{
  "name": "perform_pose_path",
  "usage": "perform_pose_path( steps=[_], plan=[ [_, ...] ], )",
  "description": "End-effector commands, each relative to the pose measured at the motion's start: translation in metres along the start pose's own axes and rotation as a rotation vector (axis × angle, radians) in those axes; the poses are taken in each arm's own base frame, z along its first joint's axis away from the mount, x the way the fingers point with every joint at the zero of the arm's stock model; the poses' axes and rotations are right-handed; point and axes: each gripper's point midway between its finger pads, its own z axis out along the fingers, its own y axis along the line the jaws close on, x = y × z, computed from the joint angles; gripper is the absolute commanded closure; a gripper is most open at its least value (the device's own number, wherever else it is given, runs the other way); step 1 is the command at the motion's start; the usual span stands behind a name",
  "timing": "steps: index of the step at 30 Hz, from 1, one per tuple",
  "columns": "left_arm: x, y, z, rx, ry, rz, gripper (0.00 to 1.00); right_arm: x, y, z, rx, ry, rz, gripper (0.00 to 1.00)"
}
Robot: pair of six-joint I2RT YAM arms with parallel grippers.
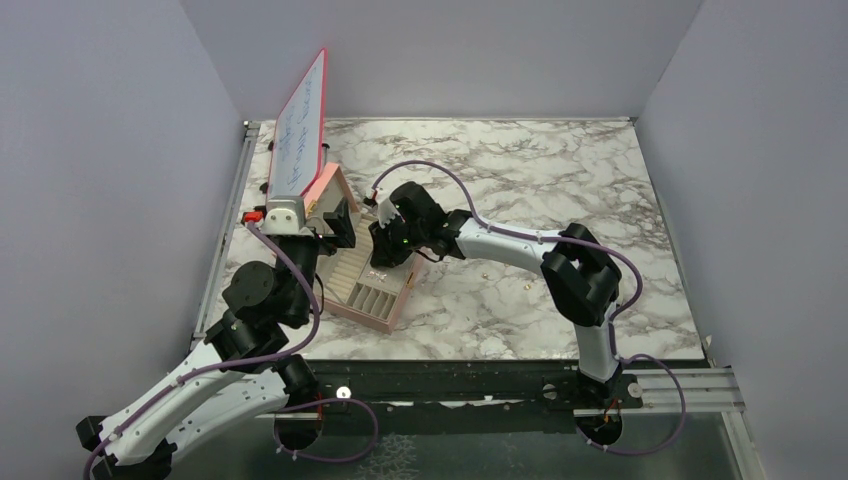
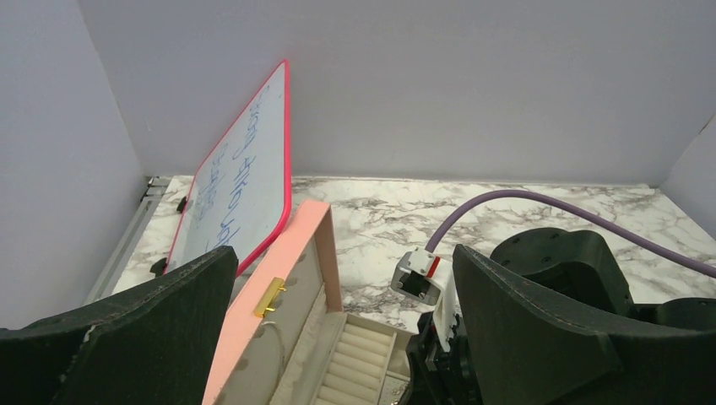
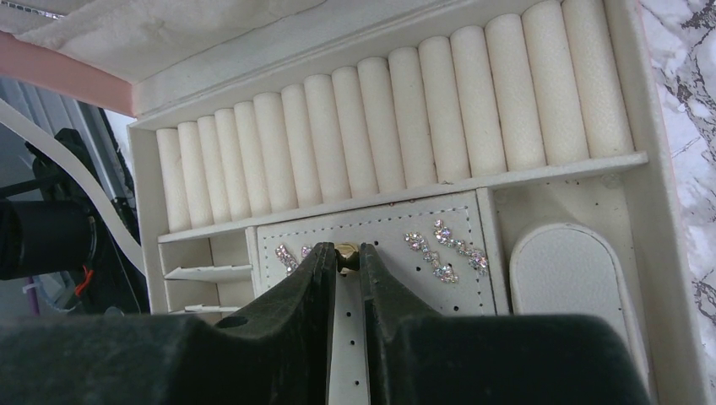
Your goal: Organize the mixed jewelry
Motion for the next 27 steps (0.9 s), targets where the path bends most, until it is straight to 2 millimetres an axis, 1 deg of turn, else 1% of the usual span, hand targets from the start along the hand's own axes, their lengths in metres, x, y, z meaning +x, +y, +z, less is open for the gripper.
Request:
perform_pose_path(
  steps=[1,5,8,12,15,20,27],
  plan=[
    [-0.003,-0.003,0.000,0.021,-0.018,-0.012,0.01,0.029,0.004,0.005,-0.014,0.099,0.023,0.78],
    [-0.004,-0.003,0.000,0.020,-0.019,-0.012,0.01,0.034,0.004,0.005,-0.013,0.108,0.033,0.77],
    [-0.003,-0.004,0.000,0.022,-0.017,-0.010,0.01,0.034,0.003,0.005,-0.006,0.109,0.037,0.75],
    [-0.003,-0.004,0.000,0.024,-0.016,-0.009,0.01,0.029,0.009,0.003,-0.031,0.101,0.049,0.69],
    [-0.003,-0.004,0.000,0.024,-0.018,-0.011,0.01,0.026,0.012,0.002,-0.038,0.097,0.057,0.67],
    [-0.003,-0.004,0.000,0.026,-0.018,-0.012,0.01,0.018,0.014,0.000,-0.036,0.082,0.079,0.66],
    [-0.004,-0.004,0.000,0.026,-0.018,-0.012,0.01,0.005,0.025,-0.003,-0.071,0.051,0.134,0.66]
  ],
)
